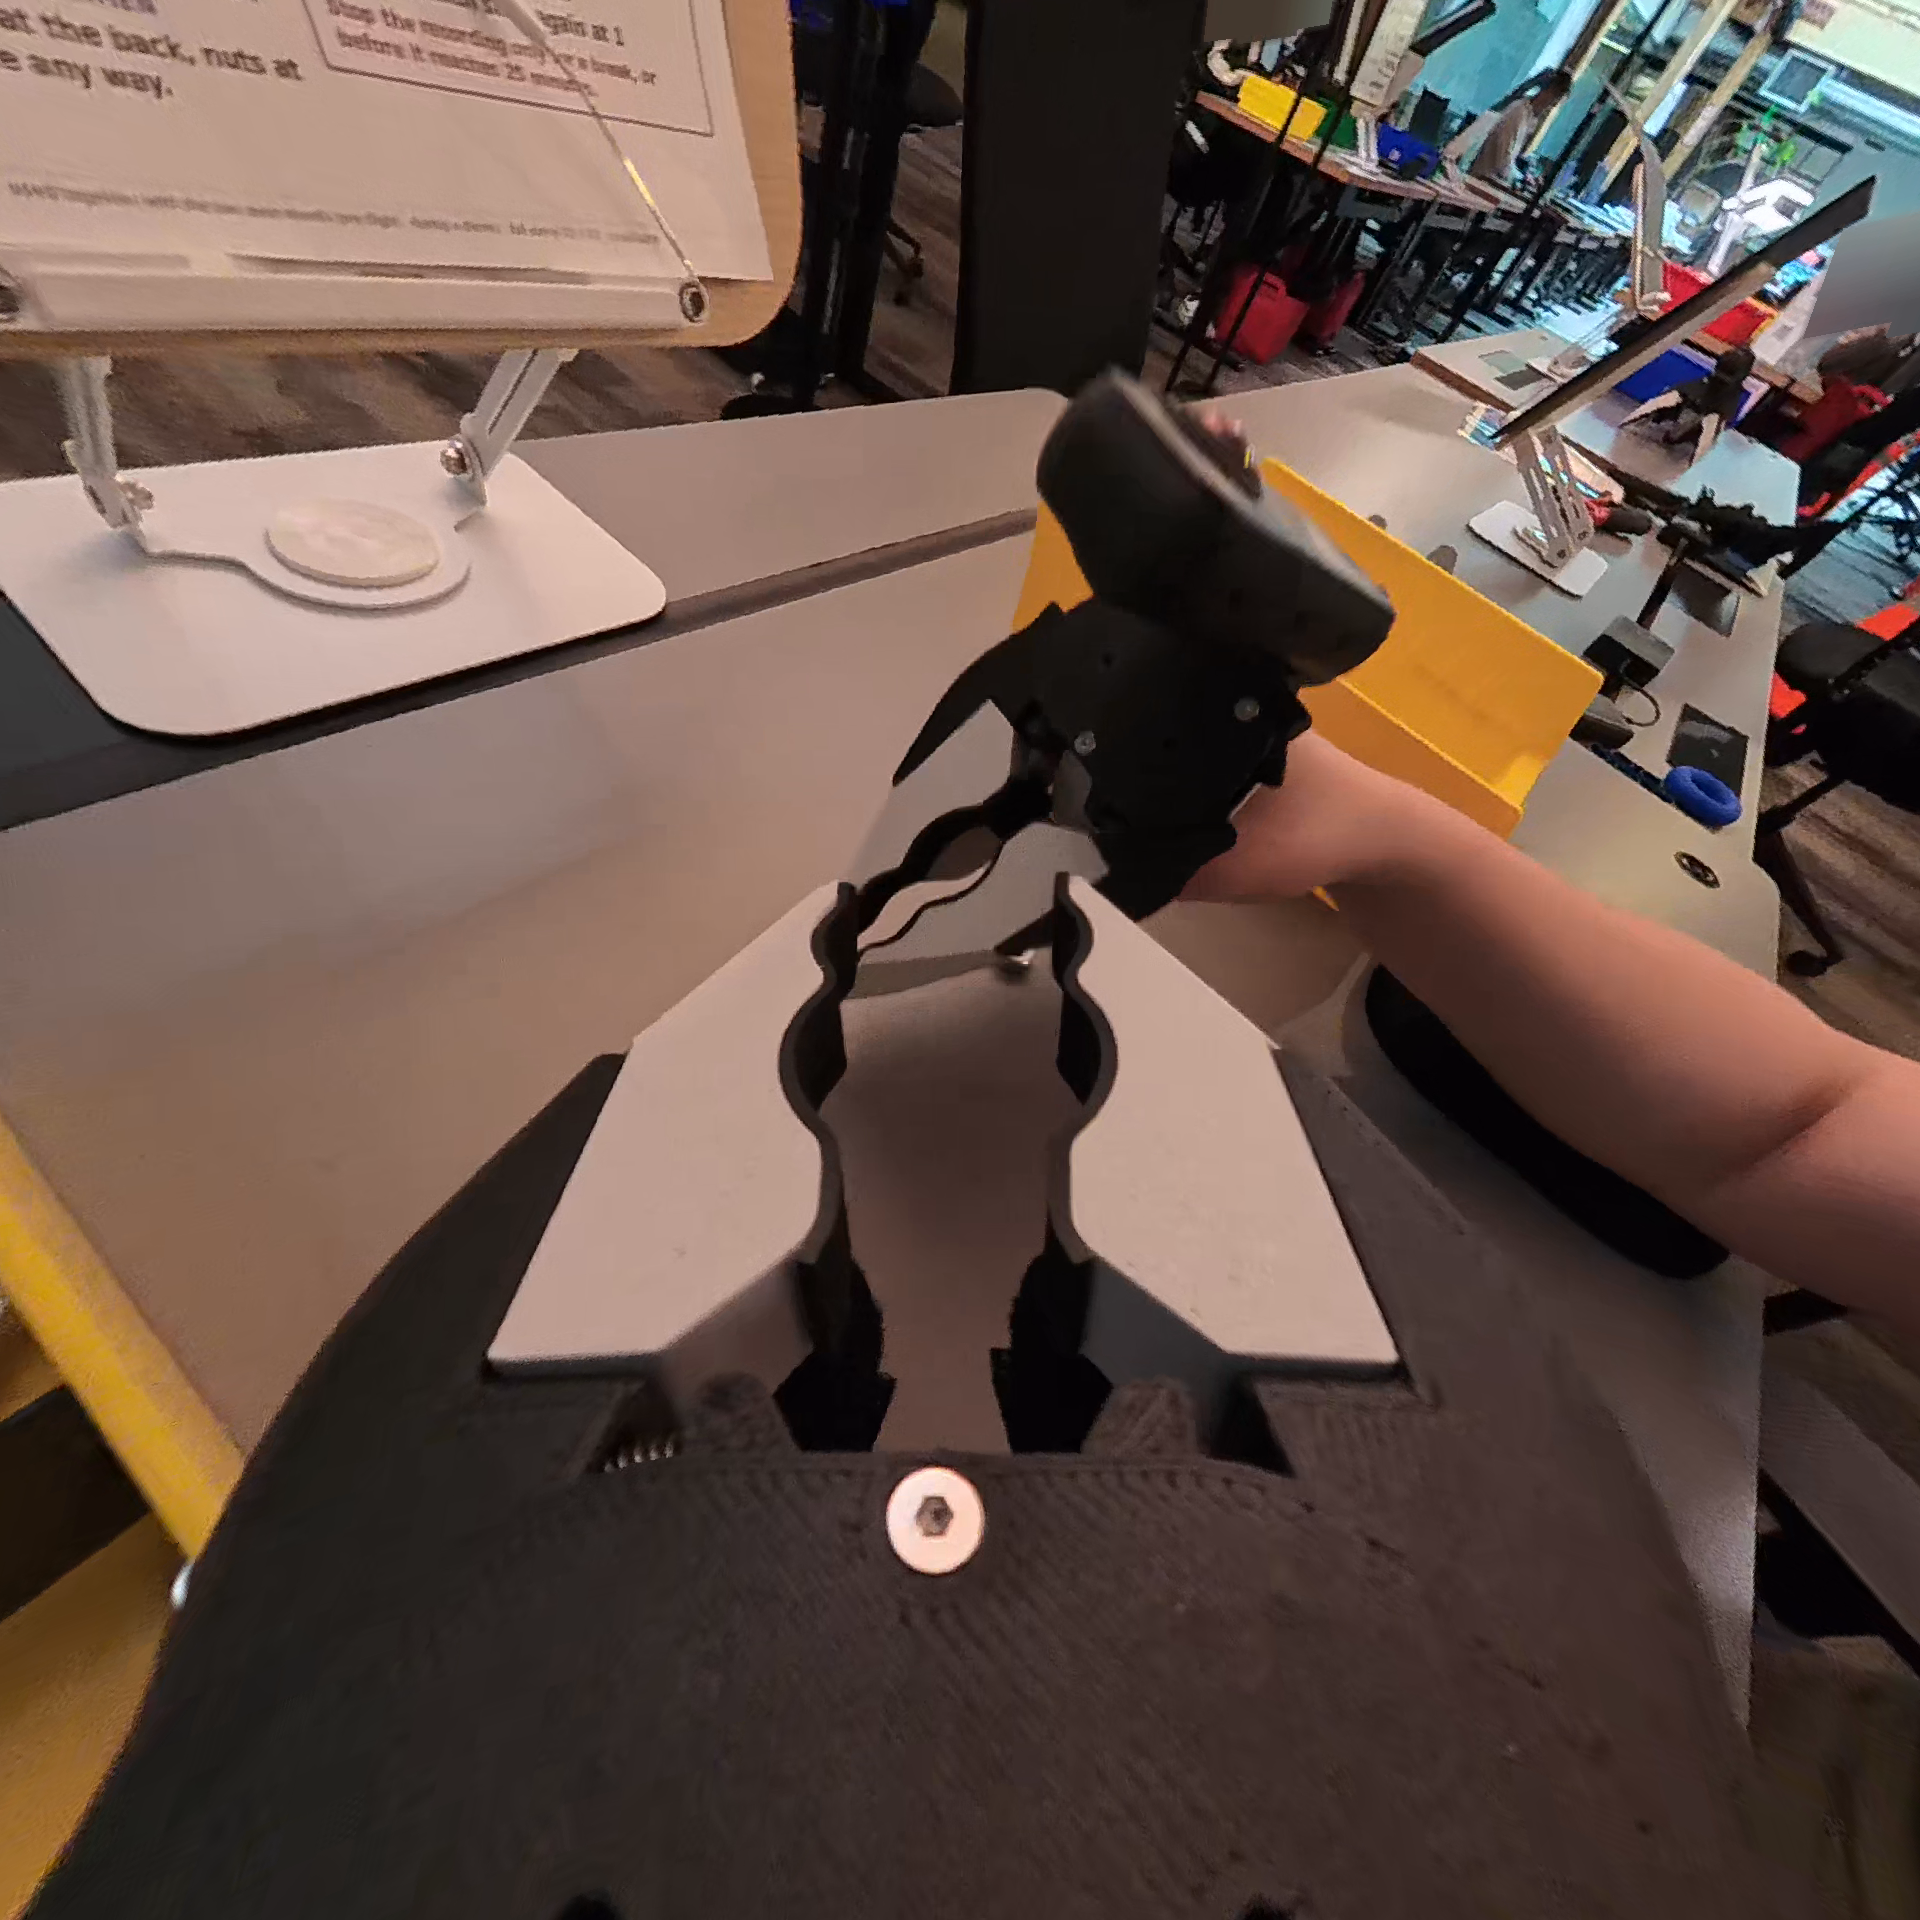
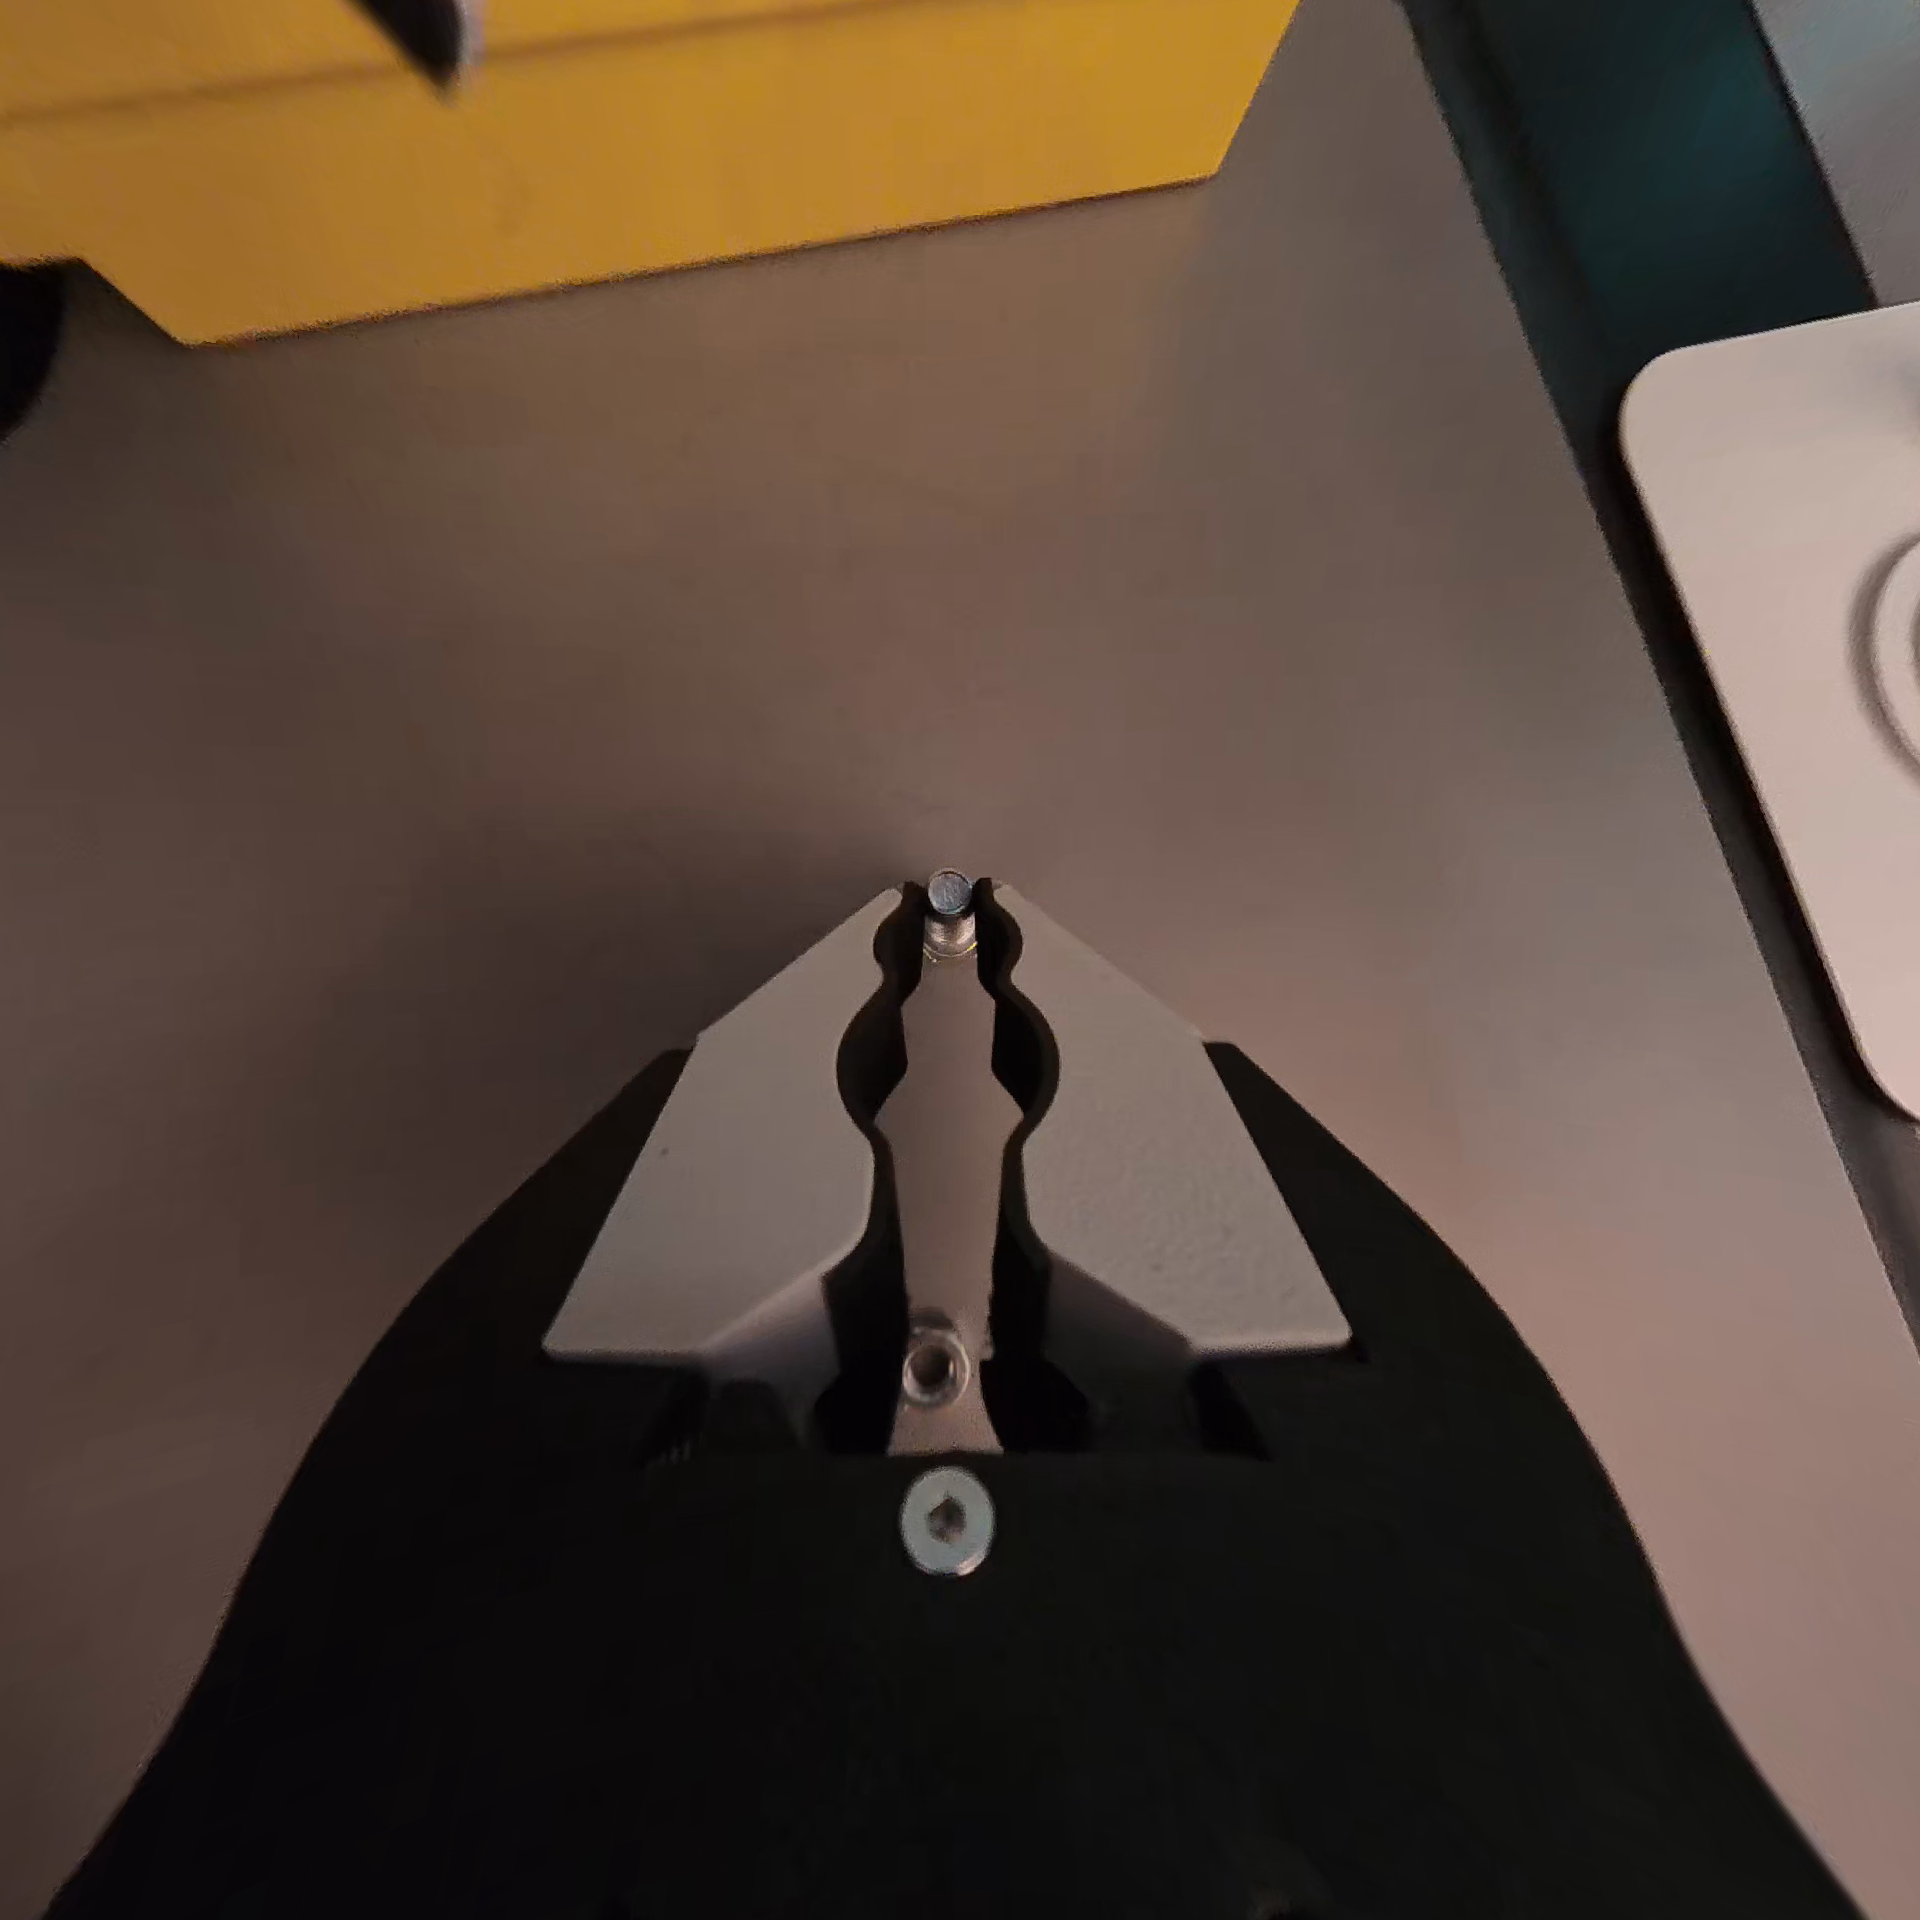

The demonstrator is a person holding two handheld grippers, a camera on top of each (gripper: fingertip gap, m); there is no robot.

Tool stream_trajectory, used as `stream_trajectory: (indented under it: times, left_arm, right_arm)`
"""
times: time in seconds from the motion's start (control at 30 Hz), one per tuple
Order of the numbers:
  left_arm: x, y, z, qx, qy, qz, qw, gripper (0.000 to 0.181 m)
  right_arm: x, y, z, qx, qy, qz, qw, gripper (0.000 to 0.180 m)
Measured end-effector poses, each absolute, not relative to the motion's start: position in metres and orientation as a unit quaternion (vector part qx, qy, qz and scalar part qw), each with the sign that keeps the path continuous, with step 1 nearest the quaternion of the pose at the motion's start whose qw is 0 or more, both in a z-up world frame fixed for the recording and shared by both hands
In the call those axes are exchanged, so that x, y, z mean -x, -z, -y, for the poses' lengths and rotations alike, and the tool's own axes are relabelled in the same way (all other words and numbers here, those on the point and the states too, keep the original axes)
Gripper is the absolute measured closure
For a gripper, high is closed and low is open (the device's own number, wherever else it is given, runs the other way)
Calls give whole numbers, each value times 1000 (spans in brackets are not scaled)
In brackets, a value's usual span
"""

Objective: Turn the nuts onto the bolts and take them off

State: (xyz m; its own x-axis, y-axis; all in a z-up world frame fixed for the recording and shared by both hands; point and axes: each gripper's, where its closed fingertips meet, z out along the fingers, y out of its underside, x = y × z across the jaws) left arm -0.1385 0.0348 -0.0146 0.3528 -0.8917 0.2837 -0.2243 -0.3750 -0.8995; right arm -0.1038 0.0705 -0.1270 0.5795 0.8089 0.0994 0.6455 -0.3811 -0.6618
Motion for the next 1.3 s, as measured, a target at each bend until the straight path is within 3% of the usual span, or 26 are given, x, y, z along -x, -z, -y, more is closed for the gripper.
stream_trajectory:
  times: [0.2, 0.27, 0.43, 0.67, 1.3]
  left_arm:
    - [118, 25, -21, 670, 399, -444, 442, 130]
    - [113, 29, -21, 658, 356, -458, 481, 117]
    - [109, 27, -18, 623, 276, -476, 555, 128]
    - [95, 35, 8, 591, 346, -514, 517, 152]
    - [91, 27, 26, 556, 392, -530, 507, 164]
  right_arm:
    - [101, 57, -55, 808, -207, 393, 388, 171]
    - [98, 37, -48, 802, -200, 392, 403, 171]
    - [108, 7, -20, 797, -214, 401, 398, 171]
    - [121, 2, 5, 806, -190, 424, 368, 171]
    - [115, -1, 23, 798, -190, 452, 349, 171]
